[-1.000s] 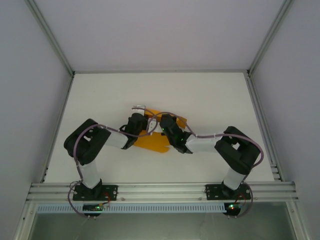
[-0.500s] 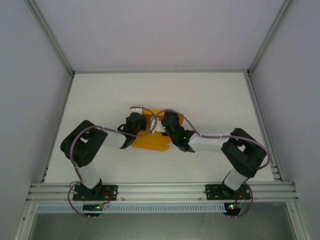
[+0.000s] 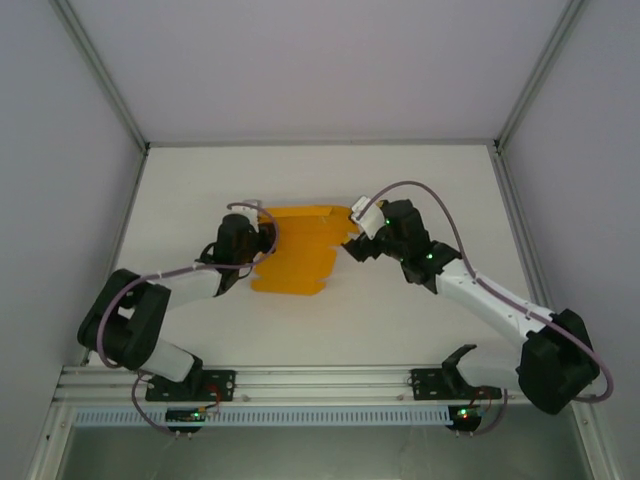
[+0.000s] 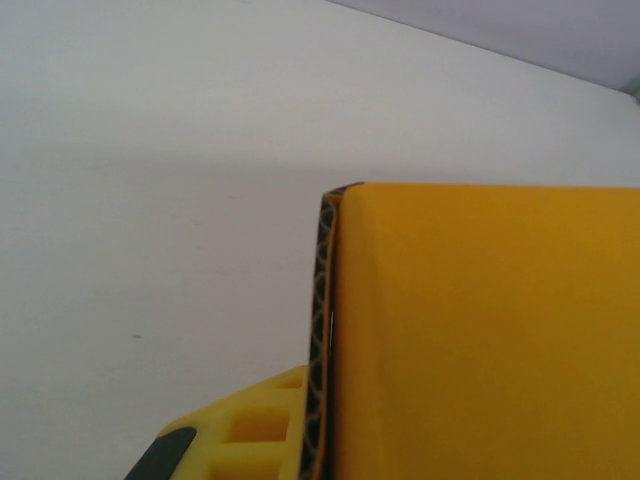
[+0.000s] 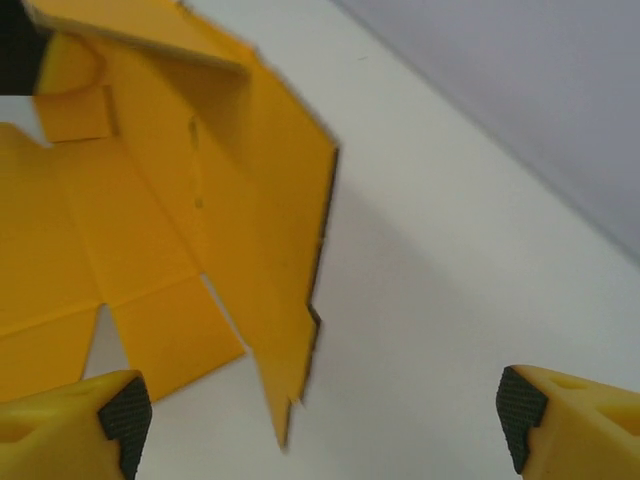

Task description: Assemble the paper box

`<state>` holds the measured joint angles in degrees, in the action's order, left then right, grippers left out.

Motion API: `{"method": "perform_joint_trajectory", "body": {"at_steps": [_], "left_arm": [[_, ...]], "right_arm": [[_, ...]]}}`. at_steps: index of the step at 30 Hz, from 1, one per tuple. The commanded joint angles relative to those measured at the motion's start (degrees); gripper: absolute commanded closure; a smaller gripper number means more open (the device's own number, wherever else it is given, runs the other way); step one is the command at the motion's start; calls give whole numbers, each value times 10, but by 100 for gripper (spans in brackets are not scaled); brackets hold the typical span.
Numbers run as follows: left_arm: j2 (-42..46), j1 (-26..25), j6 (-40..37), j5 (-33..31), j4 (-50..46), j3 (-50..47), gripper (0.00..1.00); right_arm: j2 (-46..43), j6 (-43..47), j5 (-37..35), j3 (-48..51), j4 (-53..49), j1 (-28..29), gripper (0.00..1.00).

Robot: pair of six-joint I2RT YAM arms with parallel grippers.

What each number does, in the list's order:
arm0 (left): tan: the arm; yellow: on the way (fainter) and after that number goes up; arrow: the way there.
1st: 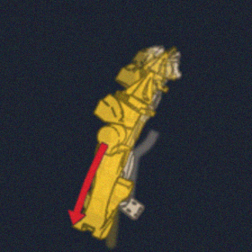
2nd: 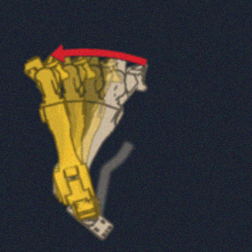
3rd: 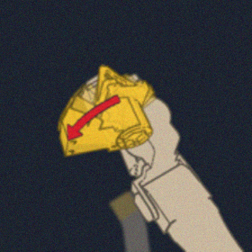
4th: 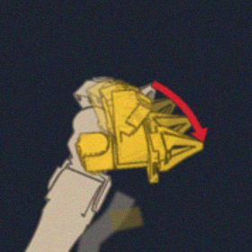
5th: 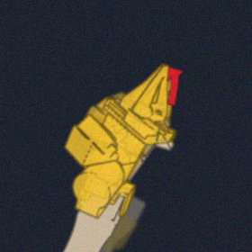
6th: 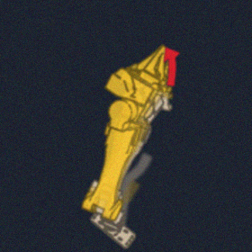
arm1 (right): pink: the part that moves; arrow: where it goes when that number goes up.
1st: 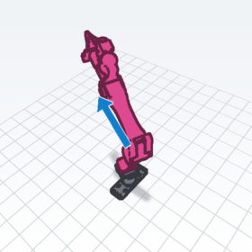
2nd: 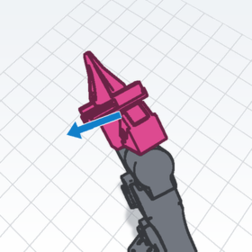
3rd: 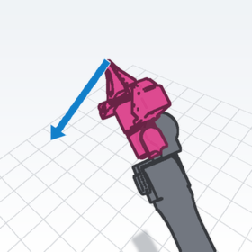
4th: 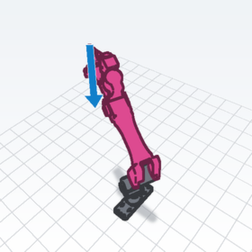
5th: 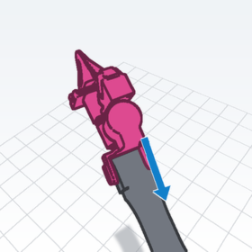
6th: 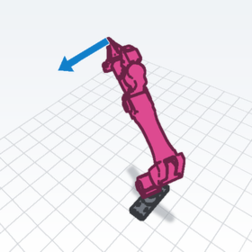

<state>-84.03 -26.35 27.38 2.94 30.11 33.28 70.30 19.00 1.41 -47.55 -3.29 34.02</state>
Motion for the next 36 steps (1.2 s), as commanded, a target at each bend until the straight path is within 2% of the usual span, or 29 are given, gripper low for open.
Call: {"method": "perform_joint_trajectory", "body": {"at_steps": [1,5,8,13,16,23,27,30,33,35,36], "left_arm": [[18,0,16,73,-28,15,100],[19,0,13,73,-35,14,100],[16,0,12,65,-41,17,100],[10,0,11,36,-54,33,100],[1,0,12,9,-60,46,100],[-45,-1,37,-184,-196,106,99],[-65,-4,67,-287,-274,135,99],[-71,-13,72,-340,-311,151,100],[-55,-21,16,-300,-257,131,100],[-35,-22,-26,-216,-198,105,100],[-23,-22,-31,-175,-170,91,100]], "right_arm": [[20,-64,111,-43,-43,-3,16],[34,-89,126,-69,-37,-4,38],[32,-90,133,-70,-41,-4,62],[23,-90,156,-60,-55,-5,86],[17,-91,141,-59,-54,-5,100],[1,-102,103,-62,-59,-4,100],[5,-104,109,-63,-59,-4,100],[14,-105,116,-65,-61,-4,100],[28,-110,122,-68,-66,-6,100],[35,-110,113,-69,-60,-9,100],[39,-110,109,-69,-56,-13,97]]}}
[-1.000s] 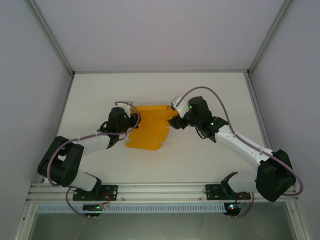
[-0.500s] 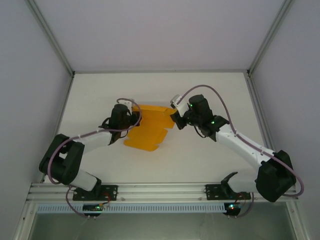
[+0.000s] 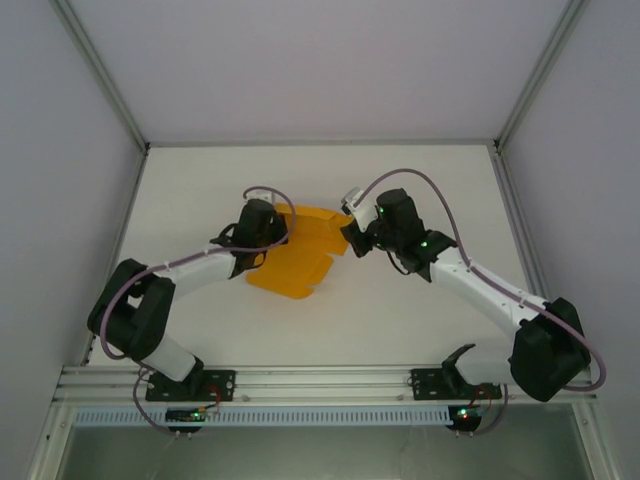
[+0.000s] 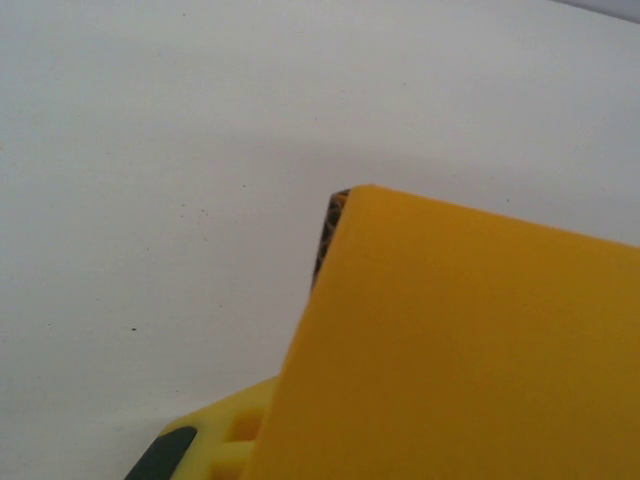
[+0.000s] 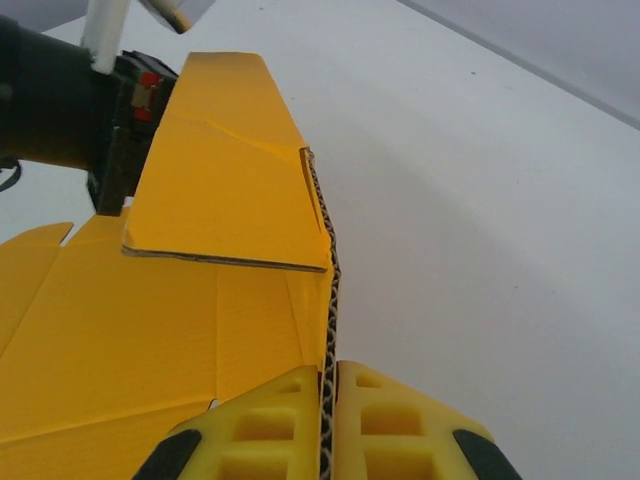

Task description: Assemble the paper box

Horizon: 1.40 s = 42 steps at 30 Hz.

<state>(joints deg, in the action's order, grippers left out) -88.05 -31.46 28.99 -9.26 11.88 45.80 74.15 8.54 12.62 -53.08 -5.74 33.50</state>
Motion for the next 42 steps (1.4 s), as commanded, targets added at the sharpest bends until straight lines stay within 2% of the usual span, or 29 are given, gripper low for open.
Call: {"method": "perform_joint_trajectory", "body": {"at_steps": [1,3,4,5,9,10,14,19,25,33,36,42], "left_arm": [[28,29,-47,-25,32,-46,100],[46,29,-31,11,52,-61,100],[53,29,-25,23,54,-65,100],[60,27,-20,26,55,-68,100],[83,19,-13,5,41,-77,100],[86,16,-14,-1,35,-77,100],[95,13,-16,-9,27,-84,100],[98,11,-12,-15,20,-87,100],[100,11,-6,-14,18,-87,100],[87,11,6,-16,-8,-64,100],[82,11,5,-11,-10,-59,100],[70,7,-6,1,-12,-54,100]], "right_arm": [[4,-6,-14,-14,-29,-10,90],[8,-15,-30,-12,-21,-16,77],[8,-17,-35,-10,-19,-19,67],[7,-25,-47,-6,-12,-21,53],[-12,-45,-61,12,21,-31,6],[-17,-50,-61,14,32,-32,1],[-23,-79,-67,4,76,-32,1],[6,-114,-68,-51,56,-38,1],[52,-112,-44,-87,30,-39,1],[108,-81,-19,-88,7,-18,1],[130,-62,-40,-91,10,2,1],[172,-55,-138,-98,74,35,1]]}}
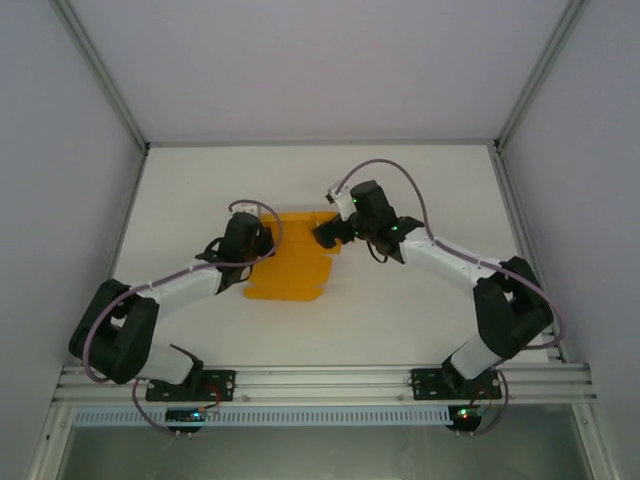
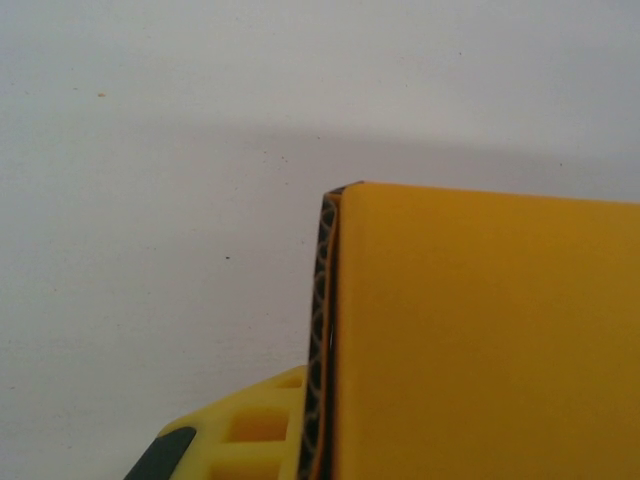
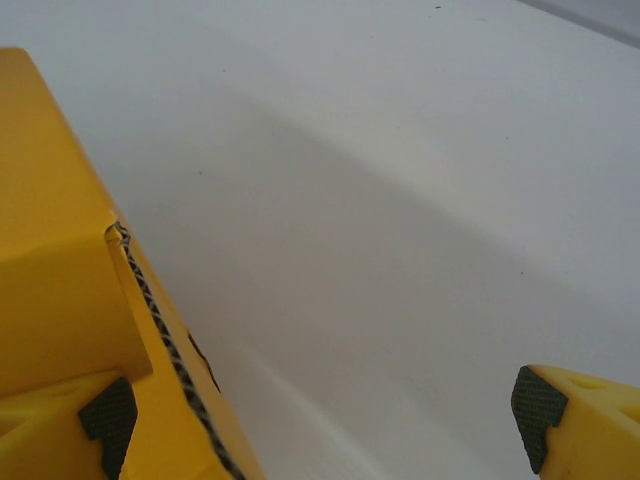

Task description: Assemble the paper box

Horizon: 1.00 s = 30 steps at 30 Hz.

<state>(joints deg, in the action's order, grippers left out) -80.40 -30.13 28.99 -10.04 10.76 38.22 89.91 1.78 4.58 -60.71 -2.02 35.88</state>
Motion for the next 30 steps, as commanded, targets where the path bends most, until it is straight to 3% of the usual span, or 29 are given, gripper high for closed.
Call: {"method": "perform_joint_trajectory", "body": {"at_steps": [1,6,9,16,20,24,30], "left_arm": [[-9,-8,-9,10,0,23,100],[-18,-22,-13,5,2,25,100],[-18,-24,-8,1,-1,28,100],[-10,-23,0,-30,-19,32,100],[-2,-22,-10,-44,-32,37,100],[8,-20,-24,-47,-43,43,100],[12,-20,-29,-27,-50,52,100]], "right_arm": [[20,12,-85,-21,57,19,1],[53,12,-257,-18,164,65,1],[67,16,-296,-25,180,80,1],[2,12,-310,12,91,80,1],[-67,-40,-309,61,-22,67,1],[-114,-106,-273,109,-123,40,1],[-122,-136,-185,151,-106,0,1]]}}
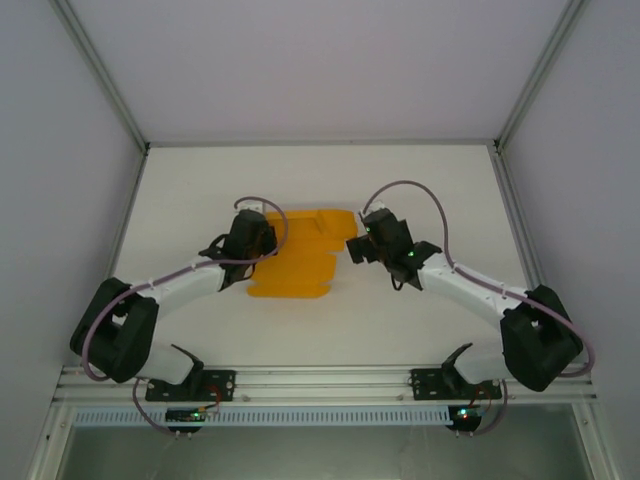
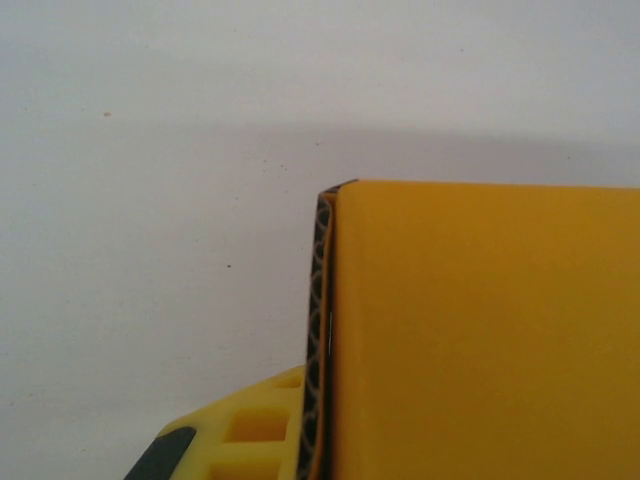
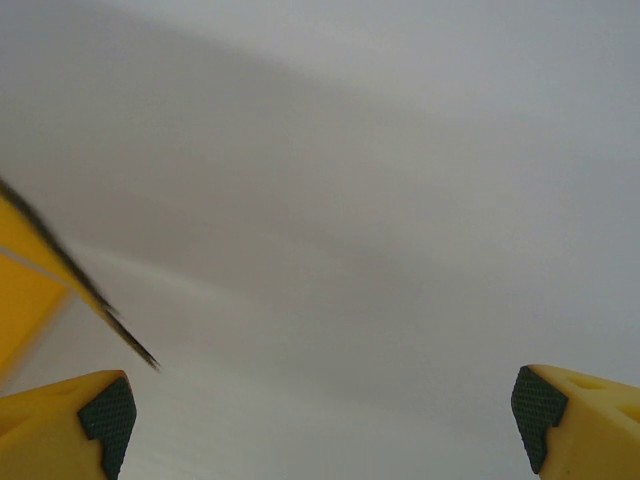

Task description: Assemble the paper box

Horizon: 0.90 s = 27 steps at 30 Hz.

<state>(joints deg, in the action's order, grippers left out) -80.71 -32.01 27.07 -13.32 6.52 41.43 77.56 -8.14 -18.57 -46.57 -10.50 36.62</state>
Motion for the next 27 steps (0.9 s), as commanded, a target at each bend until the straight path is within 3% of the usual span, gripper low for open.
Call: {"method": "perform_joint_trajectory", "body": {"at_steps": [1,17,23,27], "left_arm": [[14,-1,-10,10,-8,20,100],[-32,-2,-43,88,-18,37,100],[-45,-2,-29,99,-17,49,100],[-47,-2,-22,90,-20,50,100]], "right_arm": [[7,-35,59,11,-9,-12,1],[85,5,195,-69,93,-22,1],[129,6,177,-88,114,-15,1],[155,6,109,-96,131,5,1]]}}
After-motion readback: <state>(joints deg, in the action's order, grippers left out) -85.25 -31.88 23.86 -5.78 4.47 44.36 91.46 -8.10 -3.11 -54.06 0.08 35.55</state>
